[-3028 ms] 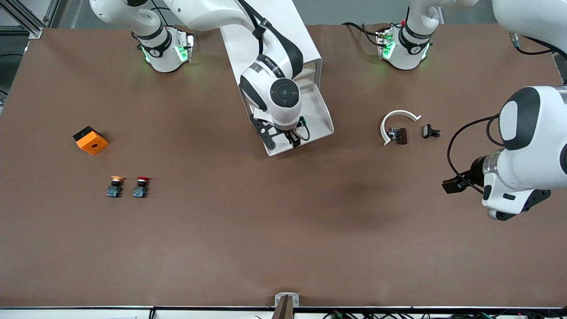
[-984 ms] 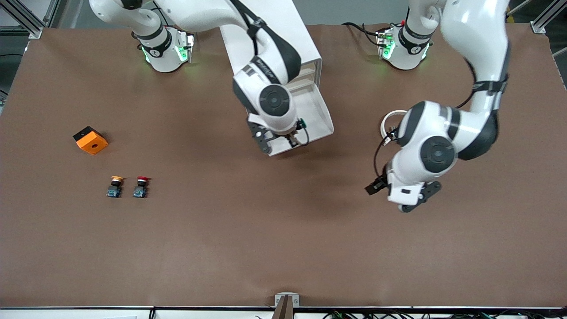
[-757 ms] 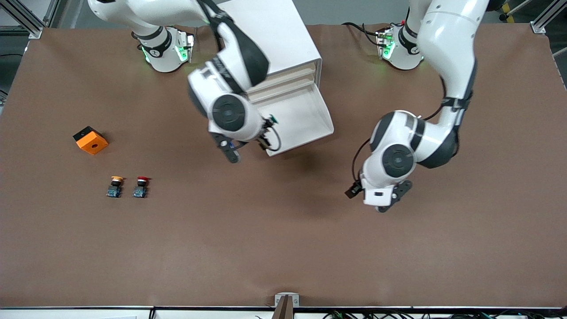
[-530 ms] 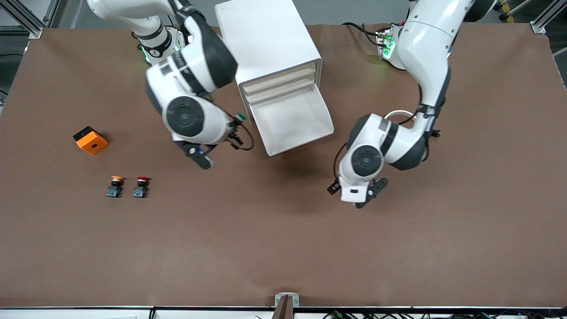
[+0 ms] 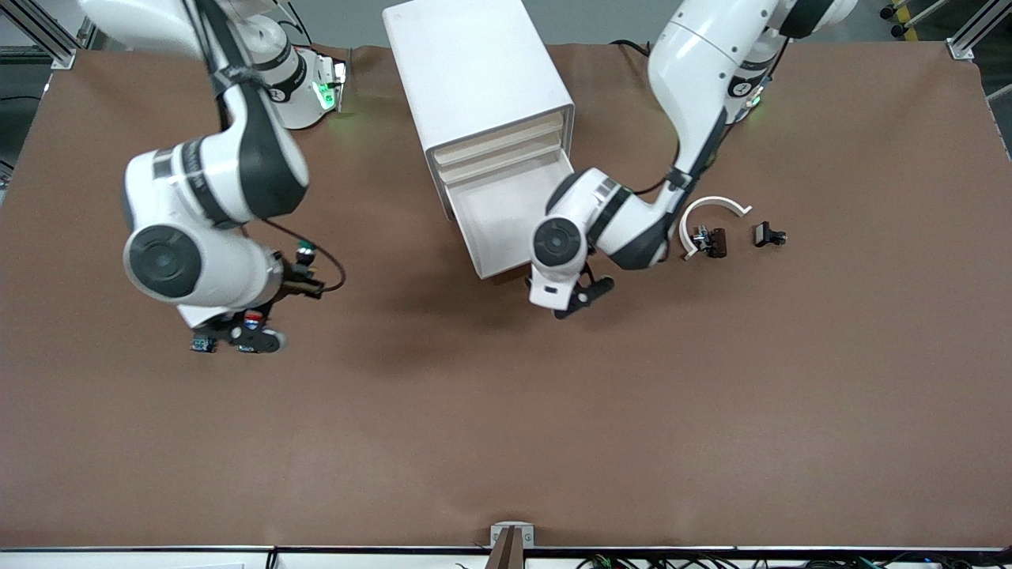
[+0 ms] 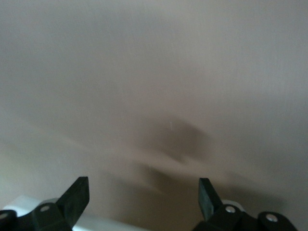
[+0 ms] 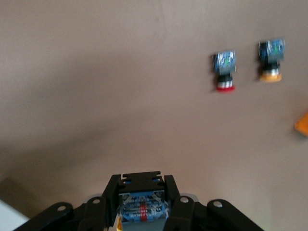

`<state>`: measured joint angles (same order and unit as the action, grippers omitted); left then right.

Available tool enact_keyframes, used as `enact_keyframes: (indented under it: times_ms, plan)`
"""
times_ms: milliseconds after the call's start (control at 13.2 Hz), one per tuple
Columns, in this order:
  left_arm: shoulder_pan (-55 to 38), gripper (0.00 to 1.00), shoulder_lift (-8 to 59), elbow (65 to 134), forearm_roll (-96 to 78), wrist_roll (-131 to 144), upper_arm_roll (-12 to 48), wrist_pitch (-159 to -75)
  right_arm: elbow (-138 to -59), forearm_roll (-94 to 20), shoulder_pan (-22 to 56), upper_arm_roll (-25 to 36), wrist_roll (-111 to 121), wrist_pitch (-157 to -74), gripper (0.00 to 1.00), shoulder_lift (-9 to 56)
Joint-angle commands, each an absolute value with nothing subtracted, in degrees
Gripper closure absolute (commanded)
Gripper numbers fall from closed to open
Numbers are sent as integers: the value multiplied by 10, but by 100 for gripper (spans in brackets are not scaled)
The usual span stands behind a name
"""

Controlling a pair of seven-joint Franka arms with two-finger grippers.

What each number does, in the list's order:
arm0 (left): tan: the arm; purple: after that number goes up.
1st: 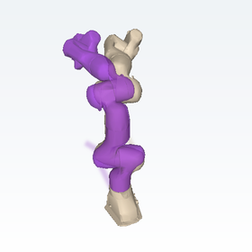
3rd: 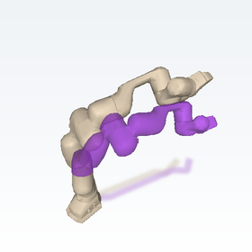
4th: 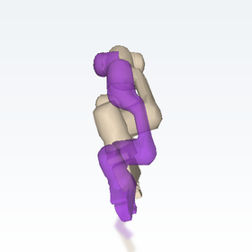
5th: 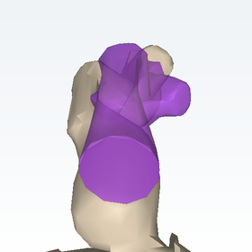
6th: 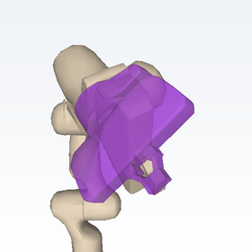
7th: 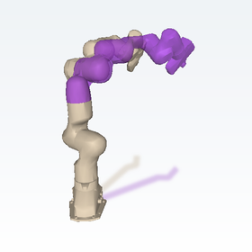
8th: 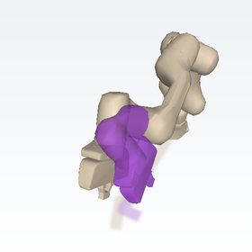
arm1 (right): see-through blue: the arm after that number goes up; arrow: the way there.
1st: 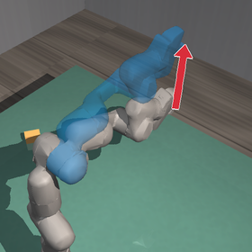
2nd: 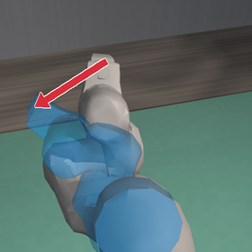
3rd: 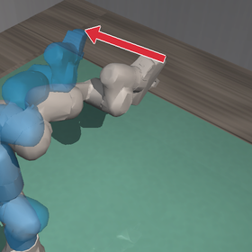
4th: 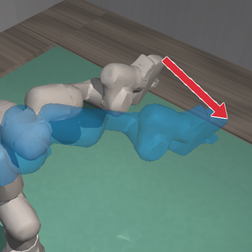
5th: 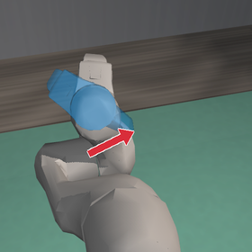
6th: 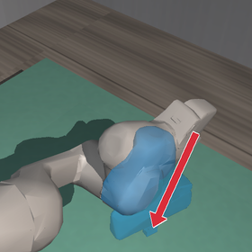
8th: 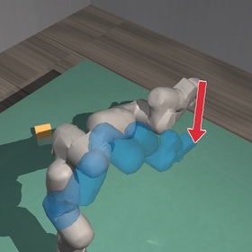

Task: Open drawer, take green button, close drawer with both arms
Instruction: 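Push the drawer shut with the left gripper while the right gripper carries the button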

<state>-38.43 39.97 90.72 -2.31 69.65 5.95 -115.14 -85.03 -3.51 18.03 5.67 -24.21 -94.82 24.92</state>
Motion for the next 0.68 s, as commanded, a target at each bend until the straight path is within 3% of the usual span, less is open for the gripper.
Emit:
enact_keyframes:
  times_ms: [0, 227, 606]
  plan:
    - [-387, 0, 342, 972, -33, 696, 91, -1150, -957, -25, 141, 45, -158, -1071, 92, 231]
    - [-388, 0, 321, 1018, -35, 714, 143, -1151, -1021, -20, 130, 46, -142, -1198, 92, 251]
    - [-390, 0, 330, 1032, -38, 796, 204, -1156, -1031, -21, 131, 45, -142, -1329, 92, 342]
